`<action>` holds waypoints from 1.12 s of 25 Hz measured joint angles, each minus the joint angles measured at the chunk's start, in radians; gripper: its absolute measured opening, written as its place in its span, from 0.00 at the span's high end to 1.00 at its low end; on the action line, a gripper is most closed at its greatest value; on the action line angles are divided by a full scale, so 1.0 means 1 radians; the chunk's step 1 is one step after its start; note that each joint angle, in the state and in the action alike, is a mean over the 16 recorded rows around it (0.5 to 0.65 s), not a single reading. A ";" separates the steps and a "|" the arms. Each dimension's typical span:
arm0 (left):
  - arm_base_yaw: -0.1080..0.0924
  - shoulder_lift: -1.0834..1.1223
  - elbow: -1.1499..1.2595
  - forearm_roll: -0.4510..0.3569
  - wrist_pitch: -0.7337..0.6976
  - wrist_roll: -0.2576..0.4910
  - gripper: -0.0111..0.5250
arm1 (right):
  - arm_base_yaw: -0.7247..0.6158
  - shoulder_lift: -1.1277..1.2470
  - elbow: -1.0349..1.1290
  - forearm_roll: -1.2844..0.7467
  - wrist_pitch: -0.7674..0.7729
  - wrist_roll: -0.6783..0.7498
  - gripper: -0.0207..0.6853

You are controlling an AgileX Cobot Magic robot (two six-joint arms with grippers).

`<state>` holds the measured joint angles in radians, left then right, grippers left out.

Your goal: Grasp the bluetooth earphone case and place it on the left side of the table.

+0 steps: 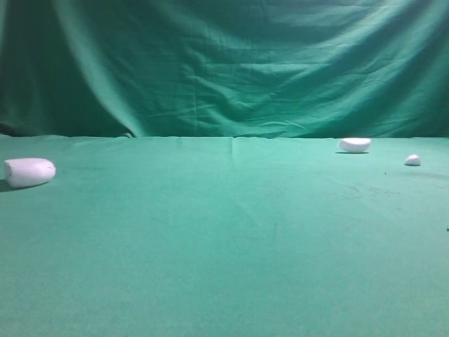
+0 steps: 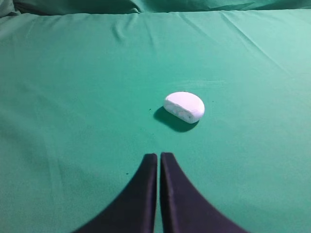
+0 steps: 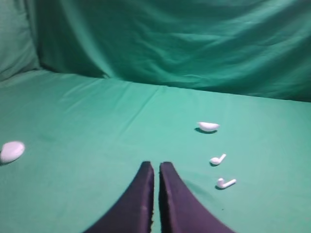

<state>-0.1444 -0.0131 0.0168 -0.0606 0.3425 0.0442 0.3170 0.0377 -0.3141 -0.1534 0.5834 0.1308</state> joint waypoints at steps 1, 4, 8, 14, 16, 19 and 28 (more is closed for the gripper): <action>0.000 0.000 0.000 0.000 0.000 0.000 0.98 | -0.034 -0.010 0.033 0.011 -0.020 0.000 0.97; 0.000 0.000 0.000 0.000 0.000 0.000 0.98 | -0.120 -0.032 0.120 0.043 -0.065 0.000 0.97; 0.000 0.000 0.000 0.000 0.000 0.000 0.98 | -0.192 -0.047 0.213 0.077 -0.097 -0.006 0.97; 0.000 0.000 0.000 0.000 0.000 0.000 0.98 | -0.241 -0.050 0.299 0.103 -0.132 -0.023 0.97; 0.000 0.000 0.000 0.000 0.000 0.000 0.98 | -0.245 -0.050 0.315 0.105 -0.143 -0.029 0.97; 0.000 0.000 0.000 0.000 0.000 0.000 0.98 | -0.246 -0.050 0.330 0.106 -0.159 -0.038 0.97; 0.000 0.000 0.000 0.000 0.000 0.000 0.98 | -0.247 -0.050 0.335 0.106 -0.178 -0.048 0.97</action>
<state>-0.1444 -0.0131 0.0168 -0.0606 0.3425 0.0442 0.0701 -0.0119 0.0213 -0.0475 0.4051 0.0825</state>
